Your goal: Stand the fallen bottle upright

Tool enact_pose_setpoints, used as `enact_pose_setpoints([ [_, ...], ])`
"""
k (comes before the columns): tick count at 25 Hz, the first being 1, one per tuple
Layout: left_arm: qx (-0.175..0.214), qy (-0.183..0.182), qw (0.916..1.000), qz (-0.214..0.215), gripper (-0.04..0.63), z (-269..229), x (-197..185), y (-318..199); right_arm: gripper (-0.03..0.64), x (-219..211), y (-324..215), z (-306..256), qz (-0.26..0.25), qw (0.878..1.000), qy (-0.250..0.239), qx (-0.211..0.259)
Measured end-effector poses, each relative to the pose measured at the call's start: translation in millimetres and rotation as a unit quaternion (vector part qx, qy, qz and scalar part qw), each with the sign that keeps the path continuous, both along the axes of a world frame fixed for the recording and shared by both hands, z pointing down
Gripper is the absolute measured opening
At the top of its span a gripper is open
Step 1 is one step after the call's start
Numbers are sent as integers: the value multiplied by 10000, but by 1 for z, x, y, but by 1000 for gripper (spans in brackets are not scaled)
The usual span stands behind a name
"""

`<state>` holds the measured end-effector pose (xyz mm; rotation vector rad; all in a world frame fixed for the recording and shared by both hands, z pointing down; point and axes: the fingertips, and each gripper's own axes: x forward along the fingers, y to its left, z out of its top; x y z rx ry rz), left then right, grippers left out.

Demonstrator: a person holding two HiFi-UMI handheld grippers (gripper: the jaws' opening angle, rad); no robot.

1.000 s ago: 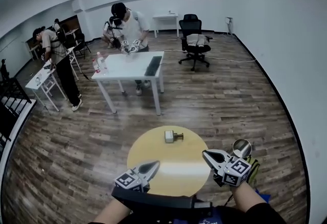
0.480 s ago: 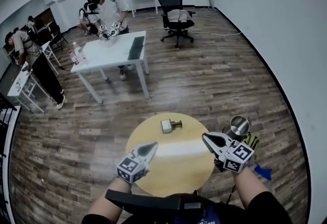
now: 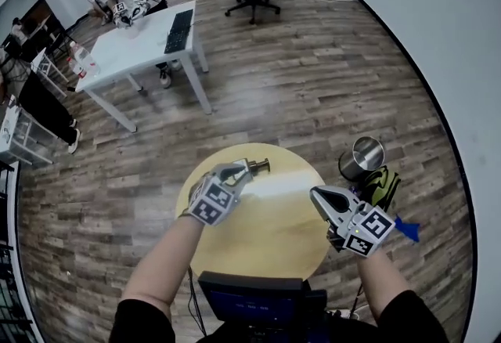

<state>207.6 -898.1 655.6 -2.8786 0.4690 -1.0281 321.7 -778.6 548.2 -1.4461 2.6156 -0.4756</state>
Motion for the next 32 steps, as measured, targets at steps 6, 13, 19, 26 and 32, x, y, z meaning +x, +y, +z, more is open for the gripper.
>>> enact_pose_setpoints([
  [6, 30, -1409, 9882, 601, 212, 101, 44, -39, -8, 33, 1, 70, 127, 9990, -42, -427],
  [13, -39, -2517, 9594, 1273, 213, 180, 89, -59, -8, 73, 1, 117, 380, 9960, -255, -771],
  [19, -234, -3265, 9295, 1697, 199, 219, 108, -63, -8, 98, -1, 134, 465, 9945, -360, -862],
  [26, -305, -3884, 8963, 2121, 145, 238, 110, -58, -8, 106, -2, 138, 502, 9938, -453, -883],
  [32, -239, -3468, 9170, 1957, 123, 221, 114, -60, -8, 103, -7, 137, 476, 9940, -465, -873],
])
